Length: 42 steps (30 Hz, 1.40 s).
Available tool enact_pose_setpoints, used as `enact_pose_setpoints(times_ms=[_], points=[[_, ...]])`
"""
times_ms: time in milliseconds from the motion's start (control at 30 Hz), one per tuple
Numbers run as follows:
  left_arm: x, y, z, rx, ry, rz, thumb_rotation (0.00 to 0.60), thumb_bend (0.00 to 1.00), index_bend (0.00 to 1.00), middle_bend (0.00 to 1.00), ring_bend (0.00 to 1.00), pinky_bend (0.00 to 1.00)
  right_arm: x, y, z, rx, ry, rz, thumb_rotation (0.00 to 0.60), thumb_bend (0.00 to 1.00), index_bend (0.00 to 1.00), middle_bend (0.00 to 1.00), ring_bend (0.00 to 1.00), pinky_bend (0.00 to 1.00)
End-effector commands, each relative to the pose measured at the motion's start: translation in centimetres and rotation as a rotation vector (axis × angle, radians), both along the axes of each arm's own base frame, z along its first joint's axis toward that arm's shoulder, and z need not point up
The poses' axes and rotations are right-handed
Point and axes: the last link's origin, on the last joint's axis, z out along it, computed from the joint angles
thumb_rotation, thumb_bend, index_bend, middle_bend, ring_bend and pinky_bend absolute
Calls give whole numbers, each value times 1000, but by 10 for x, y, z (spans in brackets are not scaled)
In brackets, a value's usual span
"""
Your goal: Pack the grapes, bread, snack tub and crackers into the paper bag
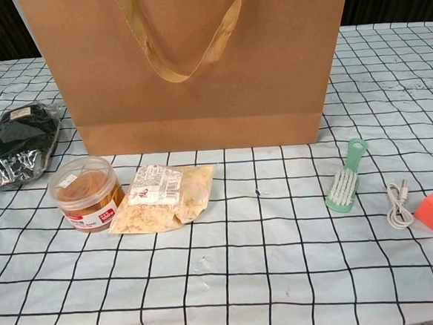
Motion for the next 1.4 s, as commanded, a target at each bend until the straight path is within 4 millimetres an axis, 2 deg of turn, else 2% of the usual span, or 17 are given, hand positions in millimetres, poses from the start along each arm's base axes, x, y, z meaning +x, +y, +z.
enact_pose_setpoints(times_ms=[33,167,300,467,533,600,700,733,833,1033,1200,1400], points=[[-1,0,0,-1,0,3,600,235,86,65,0,82,36,-34,-4,6,24,25,600,355,310,333,352,194],[-2,1,1,2,1,9,600,235,86,65,0,82,67,-50,-13,32,4,47,600,356,320,332,352,194],[-2,1,1,2,2,12,600,235,86,65,0,82,92,-55,-28,70,-29,72,600,355,324,332,352,194],[-2,-1,3,2,-5,7,600,235,86,65,0,81,116,-59,-59,154,-38,87,600,356,324,328,352,194],[-2,-1,4,2,-8,7,600,235,86,65,0,82,120,-61,-68,161,-26,85,600,354,321,315,351,194],[-2,-2,5,0,-13,5,600,235,86,65,0,82,121,-65,-76,157,-12,75,600,343,279,279,331,194],[-1,-2,6,0,-18,-3,600,235,86,65,0,81,120,-66,-82,168,2,50,600,303,149,161,235,194],[-1,-3,6,-1,-19,-4,600,235,86,65,0,81,119,-66,-83,179,5,46,600,286,107,116,202,194],[-2,-3,6,-4,-22,0,600,235,86,65,0,82,118,-61,-81,204,17,42,600,267,48,59,180,194],[-1,-2,6,-5,-19,0,600,235,86,65,0,82,118,-49,-76,233,27,57,600,266,30,52,180,194],[-1,-3,5,-7,-16,2,600,235,86,65,0,82,117,-47,-69,221,19,54,600,256,13,38,169,194],[-2,-2,4,-6,-12,5,600,235,86,65,0,82,103,-39,-37,75,28,46,600,249,6,42,171,194]])
